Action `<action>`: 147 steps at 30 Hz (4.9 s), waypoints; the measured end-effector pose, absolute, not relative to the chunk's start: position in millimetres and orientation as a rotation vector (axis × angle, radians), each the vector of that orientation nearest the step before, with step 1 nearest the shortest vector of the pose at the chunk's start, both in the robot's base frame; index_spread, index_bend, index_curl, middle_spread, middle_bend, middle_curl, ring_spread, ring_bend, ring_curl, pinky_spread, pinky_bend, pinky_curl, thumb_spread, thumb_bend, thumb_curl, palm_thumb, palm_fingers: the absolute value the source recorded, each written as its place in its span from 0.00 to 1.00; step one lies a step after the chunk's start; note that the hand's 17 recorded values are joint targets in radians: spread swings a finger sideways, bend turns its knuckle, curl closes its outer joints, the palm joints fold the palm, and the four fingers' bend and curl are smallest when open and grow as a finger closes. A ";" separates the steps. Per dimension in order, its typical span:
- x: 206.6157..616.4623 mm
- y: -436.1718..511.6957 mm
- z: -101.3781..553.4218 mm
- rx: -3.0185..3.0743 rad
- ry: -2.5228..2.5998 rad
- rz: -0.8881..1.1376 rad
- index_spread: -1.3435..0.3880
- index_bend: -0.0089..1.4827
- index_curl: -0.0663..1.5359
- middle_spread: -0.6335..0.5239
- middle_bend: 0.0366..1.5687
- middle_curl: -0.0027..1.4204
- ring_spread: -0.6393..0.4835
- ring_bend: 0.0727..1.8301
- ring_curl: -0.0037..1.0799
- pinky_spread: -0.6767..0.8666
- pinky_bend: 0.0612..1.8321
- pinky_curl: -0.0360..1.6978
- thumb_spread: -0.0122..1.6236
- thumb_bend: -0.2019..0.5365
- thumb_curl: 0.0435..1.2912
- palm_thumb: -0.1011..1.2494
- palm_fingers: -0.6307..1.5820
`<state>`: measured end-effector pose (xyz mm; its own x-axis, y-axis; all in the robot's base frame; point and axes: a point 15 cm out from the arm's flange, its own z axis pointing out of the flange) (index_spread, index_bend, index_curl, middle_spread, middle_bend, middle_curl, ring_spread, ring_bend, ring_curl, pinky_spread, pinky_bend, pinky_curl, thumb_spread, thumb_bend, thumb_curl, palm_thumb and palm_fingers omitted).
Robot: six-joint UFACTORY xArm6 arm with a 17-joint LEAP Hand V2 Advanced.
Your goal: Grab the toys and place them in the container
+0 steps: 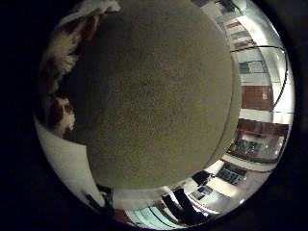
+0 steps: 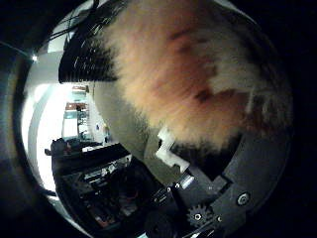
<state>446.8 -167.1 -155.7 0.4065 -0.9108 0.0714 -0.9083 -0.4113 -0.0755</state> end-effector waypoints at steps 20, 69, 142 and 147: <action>442.9 -184.4 68.2 -2.594 1.647 -0.385 0.63 0.76 0.58 0.43 0.85 0.54 0.37 0.74 0.68 0.33 0.86 0.34 0.59 0.26 0.46 0.85 0.79; 405.6 -236.5 -40.2 -2.511 1.859 0.013 0.57 0.21 0.29 0.55 0.22 0.23 0.74 0.25 0.22 0.78 0.45 0.13 0.67 0.24 0.27 0.54 0.36; 324.4 -277.3 -163.1 -2.449 1.977 0.114 0.50 0.32 0.43 0.30 0.48 0.47 0.31 0.51 0.46 0.20 0.67 0.12 0.64 0.25 0.26 0.64 0.83; 324.2 -276.6 -163.8 -2.466 1.961 0.116 0.52 0.46 0.53 0.32 0.60 0.53 0.33 0.61 0.52 0.24 0.73 0.19 0.63 0.25 0.27 0.70 0.85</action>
<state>324.2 -276.6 -163.8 0.2238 -0.9733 -0.0507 -0.9725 -0.2265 0.0544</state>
